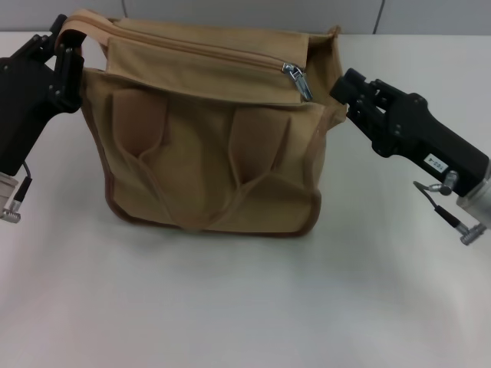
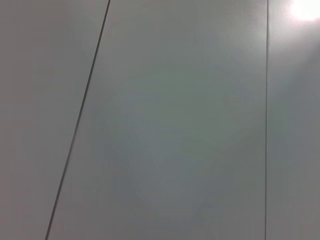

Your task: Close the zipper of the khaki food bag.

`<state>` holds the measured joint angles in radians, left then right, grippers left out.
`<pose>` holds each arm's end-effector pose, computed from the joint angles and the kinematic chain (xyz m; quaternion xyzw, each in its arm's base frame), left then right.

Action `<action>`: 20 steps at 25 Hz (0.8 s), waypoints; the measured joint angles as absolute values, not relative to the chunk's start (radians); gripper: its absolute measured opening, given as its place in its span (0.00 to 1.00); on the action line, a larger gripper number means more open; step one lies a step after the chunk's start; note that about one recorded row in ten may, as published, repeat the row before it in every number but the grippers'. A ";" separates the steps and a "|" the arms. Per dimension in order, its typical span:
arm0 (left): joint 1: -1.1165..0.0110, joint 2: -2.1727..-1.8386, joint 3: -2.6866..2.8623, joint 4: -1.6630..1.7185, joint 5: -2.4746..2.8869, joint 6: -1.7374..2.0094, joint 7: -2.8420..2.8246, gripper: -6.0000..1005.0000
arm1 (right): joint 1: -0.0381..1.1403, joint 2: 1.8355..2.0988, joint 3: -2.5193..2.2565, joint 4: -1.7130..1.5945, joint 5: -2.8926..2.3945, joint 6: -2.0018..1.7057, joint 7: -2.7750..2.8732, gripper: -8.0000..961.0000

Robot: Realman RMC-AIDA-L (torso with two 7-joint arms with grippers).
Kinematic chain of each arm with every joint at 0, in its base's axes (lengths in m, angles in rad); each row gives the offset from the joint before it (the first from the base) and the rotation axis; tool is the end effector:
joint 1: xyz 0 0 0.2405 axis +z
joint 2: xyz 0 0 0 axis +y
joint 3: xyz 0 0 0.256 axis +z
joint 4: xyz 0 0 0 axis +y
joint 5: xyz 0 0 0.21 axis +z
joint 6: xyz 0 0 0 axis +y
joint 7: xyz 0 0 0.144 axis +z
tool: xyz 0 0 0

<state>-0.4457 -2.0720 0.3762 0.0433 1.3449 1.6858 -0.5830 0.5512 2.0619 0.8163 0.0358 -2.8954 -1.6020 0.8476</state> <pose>-0.2862 0.2969 0.0133 -0.7164 -0.1558 -0.5083 0.4518 0.2441 0.3039 -0.0409 -0.8030 0.2317 0.5013 0.2243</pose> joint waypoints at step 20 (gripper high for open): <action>-0.175 -1.997 0.630 0.350 1.359 1.812 -0.926 0.68 | 0.500 2.072 0.829 0.022 -2.898 -1.726 0.777 0.61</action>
